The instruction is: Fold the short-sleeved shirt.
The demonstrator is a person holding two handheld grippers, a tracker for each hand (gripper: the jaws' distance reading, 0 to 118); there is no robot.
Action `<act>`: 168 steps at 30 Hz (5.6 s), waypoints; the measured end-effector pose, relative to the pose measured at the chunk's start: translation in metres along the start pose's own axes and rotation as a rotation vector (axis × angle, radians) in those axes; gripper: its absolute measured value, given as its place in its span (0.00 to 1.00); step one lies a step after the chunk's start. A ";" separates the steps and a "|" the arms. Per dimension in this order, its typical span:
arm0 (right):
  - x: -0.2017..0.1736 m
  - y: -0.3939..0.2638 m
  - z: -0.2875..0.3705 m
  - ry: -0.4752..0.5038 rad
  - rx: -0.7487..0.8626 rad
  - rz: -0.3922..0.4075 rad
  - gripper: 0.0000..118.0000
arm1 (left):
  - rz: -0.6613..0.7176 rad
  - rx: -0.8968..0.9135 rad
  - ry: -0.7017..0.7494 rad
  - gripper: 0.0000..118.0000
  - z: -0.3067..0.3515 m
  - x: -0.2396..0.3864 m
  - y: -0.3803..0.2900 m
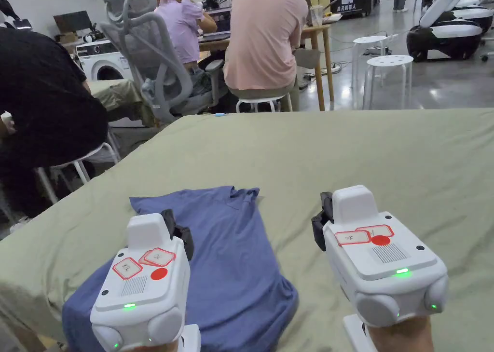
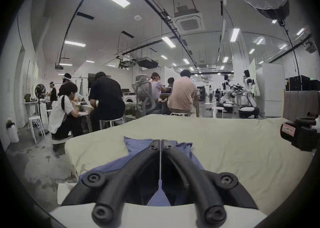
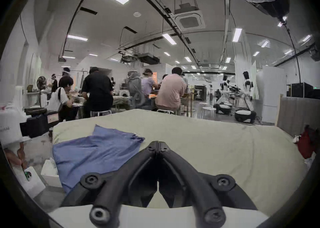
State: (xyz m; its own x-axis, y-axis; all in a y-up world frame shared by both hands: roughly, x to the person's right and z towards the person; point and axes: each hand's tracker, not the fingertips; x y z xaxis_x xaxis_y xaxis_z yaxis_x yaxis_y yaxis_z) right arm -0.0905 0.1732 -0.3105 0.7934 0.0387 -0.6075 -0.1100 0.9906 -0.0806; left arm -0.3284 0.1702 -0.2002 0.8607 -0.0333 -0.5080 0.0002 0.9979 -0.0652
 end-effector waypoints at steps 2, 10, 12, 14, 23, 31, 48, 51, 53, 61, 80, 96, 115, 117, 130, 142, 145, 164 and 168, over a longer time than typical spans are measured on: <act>0.002 0.000 -0.003 0.002 -0.011 0.002 0.00 | 0.012 -0.023 -0.016 0.00 -0.009 0.002 0.000; 0.004 -0.004 -0.019 0.012 -0.049 0.041 0.00 | 0.018 -0.367 -0.211 0.40 -0.130 0.025 0.001; 0.003 -0.007 -0.029 0.024 -0.060 0.050 0.00 | -0.017 -0.454 -0.213 0.93 -0.169 0.033 -0.012; 0.002 -0.012 -0.039 0.041 -0.072 0.056 0.00 | -0.040 -0.449 -0.214 0.97 -0.202 0.041 -0.026; 0.012 -0.035 -0.083 0.074 -0.133 0.051 0.00 | -0.173 -0.834 -0.255 0.90 -0.320 0.076 -0.111; 0.033 -0.051 -0.079 0.062 -0.193 -0.019 0.00 | -0.092 -0.757 -0.234 0.05 -0.304 0.064 -0.073; 0.155 -0.031 0.072 -0.265 -0.109 -0.061 0.00 | -0.113 -0.345 -0.967 0.05 -0.161 0.304 0.110; 0.182 -0.034 0.111 -0.363 -0.114 -0.067 0.00 | -0.155 -0.357 -1.114 0.05 -0.132 0.399 0.091; 0.202 -0.038 0.131 -0.430 -0.131 -0.092 0.00 | -0.183 -0.421 -1.171 0.05 -0.116 0.460 0.066; 0.250 -0.059 0.177 -0.551 -0.168 -0.116 0.00 | -0.345 -0.653 -1.176 0.06 -0.090 0.579 -0.057; 0.206 -0.036 0.118 -0.425 -0.198 -0.104 0.00 | -0.049 -0.405 -0.713 0.00 -0.165 0.276 0.037; 0.213 -0.078 0.024 -0.309 -0.323 0.018 0.01 | -0.148 -0.684 -0.419 0.88 -0.375 0.223 -0.065; 0.271 -0.088 0.057 -0.476 -0.485 -0.182 0.97 | -0.190 -0.525 -0.556 0.02 -0.273 0.249 0.008; 0.282 -0.094 0.067 -0.520 -0.477 -0.212 0.99 | -0.192 -0.492 -0.578 0.02 -0.261 0.247 0.023; 0.322 -0.126 0.011 -0.365 -0.687 -0.263 0.51 | -0.222 -0.393 -0.615 0.02 -0.231 0.251 0.063; 0.326 -0.013 0.004 -0.316 -0.310 -0.171 0.03 | -0.094 -0.355 -0.566 0.02 -0.243 0.222 0.107; 0.338 0.050 -0.002 -0.354 -0.184 -0.126 0.03 | -0.072 -0.301 -0.542 0.02 -0.248 0.215 0.142; 0.431 0.304 -0.025 -0.662 0.087 0.068 0.03 | 0.005 -0.040 -0.412 0.02 -0.301 0.239 0.318; 0.429 0.273 -0.021 -0.645 0.056 0.065 0.03 | 0.015 -0.050 -0.431 0.02 -0.301 0.244 0.294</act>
State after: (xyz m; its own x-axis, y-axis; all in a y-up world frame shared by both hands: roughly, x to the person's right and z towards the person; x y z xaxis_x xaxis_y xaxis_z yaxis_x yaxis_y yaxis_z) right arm 0.2076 0.4577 -0.6101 0.9883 0.1523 -0.0121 -0.1524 0.9883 -0.0075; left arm -0.2714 0.4388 -0.6024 0.9944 0.0179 -0.1043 -0.0292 0.9937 -0.1080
